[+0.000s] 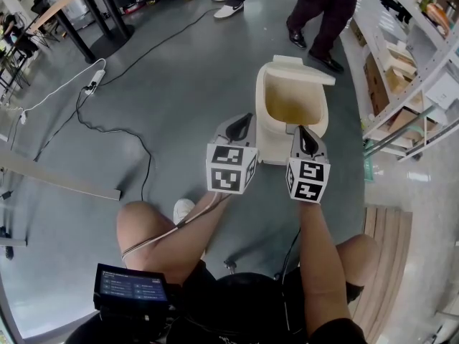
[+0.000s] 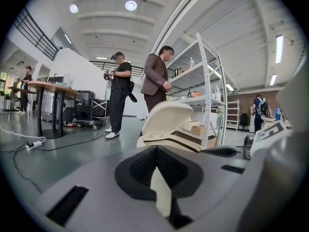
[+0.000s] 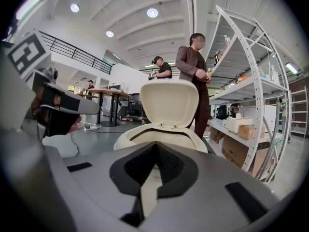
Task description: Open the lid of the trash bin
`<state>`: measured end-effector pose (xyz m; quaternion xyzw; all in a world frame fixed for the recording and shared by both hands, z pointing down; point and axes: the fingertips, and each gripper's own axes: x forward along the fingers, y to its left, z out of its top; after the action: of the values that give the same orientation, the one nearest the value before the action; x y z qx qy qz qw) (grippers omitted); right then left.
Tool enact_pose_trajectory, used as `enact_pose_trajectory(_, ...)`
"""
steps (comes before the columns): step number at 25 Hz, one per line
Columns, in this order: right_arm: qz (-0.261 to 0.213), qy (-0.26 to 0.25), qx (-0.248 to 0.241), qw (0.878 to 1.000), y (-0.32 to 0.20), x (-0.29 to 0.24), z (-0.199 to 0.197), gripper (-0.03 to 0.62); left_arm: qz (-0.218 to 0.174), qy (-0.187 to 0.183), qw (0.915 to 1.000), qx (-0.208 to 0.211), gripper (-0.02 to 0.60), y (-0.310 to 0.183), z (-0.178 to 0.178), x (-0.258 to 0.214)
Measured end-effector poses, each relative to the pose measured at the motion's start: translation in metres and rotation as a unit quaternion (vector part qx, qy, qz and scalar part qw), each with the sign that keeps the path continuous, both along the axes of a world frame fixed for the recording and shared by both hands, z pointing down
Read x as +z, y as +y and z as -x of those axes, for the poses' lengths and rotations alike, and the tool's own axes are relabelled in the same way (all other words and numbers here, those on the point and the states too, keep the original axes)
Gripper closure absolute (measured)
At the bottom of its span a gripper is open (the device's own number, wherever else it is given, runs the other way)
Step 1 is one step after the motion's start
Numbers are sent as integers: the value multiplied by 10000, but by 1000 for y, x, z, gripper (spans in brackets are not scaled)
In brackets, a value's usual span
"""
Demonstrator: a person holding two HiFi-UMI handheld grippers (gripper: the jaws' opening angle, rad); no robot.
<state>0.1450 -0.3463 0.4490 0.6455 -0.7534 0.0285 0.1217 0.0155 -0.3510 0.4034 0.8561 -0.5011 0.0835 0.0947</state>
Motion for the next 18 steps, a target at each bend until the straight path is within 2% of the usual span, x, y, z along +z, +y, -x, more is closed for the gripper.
enact_pose_trajectory(18, 14, -16, -8, 10000, -1, 0, 0, 589, 2, 1, 10000, 40, 583, 0, -1, 1)
